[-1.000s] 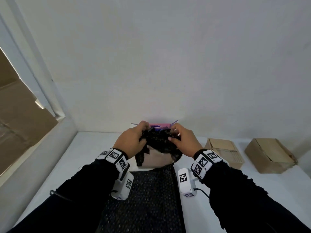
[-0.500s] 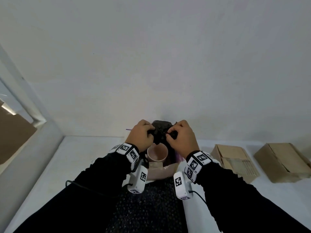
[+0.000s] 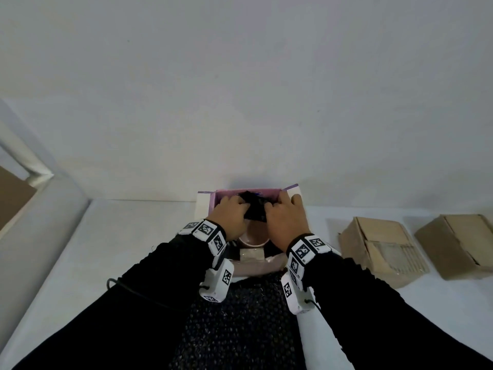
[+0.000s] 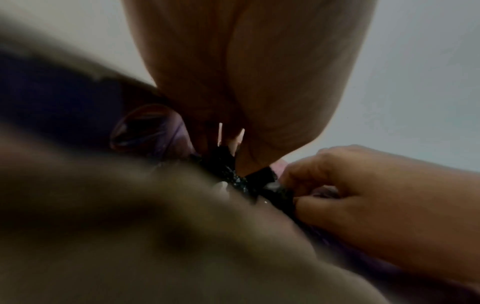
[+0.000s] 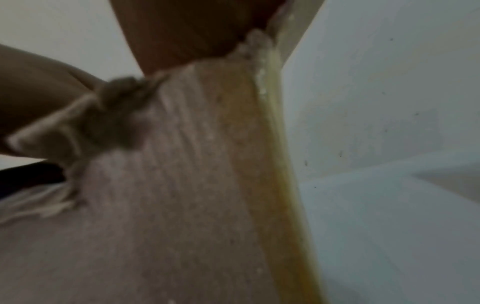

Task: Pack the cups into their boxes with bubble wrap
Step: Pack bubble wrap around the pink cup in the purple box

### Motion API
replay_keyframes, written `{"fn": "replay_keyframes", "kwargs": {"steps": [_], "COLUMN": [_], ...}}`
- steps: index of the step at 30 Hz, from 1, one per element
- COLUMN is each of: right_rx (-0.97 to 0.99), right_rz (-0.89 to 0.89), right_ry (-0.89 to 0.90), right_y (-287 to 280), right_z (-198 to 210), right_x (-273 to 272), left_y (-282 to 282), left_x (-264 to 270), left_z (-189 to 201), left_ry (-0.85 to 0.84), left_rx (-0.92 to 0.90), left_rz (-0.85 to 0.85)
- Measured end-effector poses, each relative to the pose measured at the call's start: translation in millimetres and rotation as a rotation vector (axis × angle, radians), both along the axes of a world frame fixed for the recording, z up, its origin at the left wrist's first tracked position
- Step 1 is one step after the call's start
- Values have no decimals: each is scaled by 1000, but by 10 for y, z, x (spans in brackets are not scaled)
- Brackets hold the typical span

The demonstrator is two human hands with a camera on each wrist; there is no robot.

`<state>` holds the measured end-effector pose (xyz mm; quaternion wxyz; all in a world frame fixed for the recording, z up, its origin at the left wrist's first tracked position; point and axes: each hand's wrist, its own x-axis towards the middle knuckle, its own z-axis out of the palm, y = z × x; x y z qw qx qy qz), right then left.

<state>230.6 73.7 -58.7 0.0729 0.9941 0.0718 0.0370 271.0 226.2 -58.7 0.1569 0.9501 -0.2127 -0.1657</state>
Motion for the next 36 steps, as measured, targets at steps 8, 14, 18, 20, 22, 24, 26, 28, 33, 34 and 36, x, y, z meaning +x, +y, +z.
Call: {"fn": "replay_keyframes", "kwargs": {"steps": [8,14,18,20,22,24,26,28,33,34,36], "right_rx": [24,130,93,63,18,2,3,16,21,2,8], "right_rz": [-16,-50,-46,-58,-87,-106,-71,-43,-32,-13,1], "right_ry": [-84,-65,-19,19,51,21,33,20,13,34,98], "right_y": [4,12,-19,-1,45,67,58,57,25,13,-5], "right_z": [-90,54,109,79,32,-49,-139,-156,-167,-175,-168], "right_x": [36,110,129,127,109,97,97,102,109,109,110], "left_y": [10,128,149,128,116,107,98,88,56,54,49], "left_x": [16,20,87,94,92,82,60,38,20,21,10], "left_z": [70,-28,-53,-51,-51,-33,-15,-10,-16,-10,-3], "left_ry": [71,-225,-231,-240,-210,-169,-141,-149,-160,-151,-146], "left_rx": [-298,-350,-298,-240,-160,-58,24,80,124,140,177], "left_rz": [46,167,156,106,56,4,-49,-89,-114,-116,-124]}}
